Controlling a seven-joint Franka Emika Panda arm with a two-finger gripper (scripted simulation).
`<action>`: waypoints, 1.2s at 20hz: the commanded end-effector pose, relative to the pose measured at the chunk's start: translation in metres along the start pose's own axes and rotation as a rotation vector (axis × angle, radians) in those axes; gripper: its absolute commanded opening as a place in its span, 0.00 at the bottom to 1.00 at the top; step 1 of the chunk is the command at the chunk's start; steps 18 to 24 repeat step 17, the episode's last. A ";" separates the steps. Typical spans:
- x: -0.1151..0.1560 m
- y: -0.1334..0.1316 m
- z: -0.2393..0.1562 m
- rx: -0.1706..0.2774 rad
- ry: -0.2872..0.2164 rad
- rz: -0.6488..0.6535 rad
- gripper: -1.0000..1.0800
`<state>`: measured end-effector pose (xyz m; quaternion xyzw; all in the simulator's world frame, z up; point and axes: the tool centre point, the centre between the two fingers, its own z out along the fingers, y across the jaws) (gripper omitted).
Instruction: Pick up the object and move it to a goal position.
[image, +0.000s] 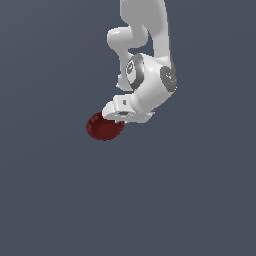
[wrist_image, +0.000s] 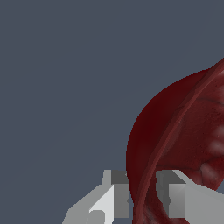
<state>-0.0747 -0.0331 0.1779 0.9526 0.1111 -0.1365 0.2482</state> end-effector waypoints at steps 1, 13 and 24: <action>-0.016 0.003 -0.008 0.000 0.002 0.001 0.00; -0.060 0.012 -0.031 -0.003 0.001 0.002 0.00; -0.062 0.013 -0.033 -0.003 0.001 0.002 0.00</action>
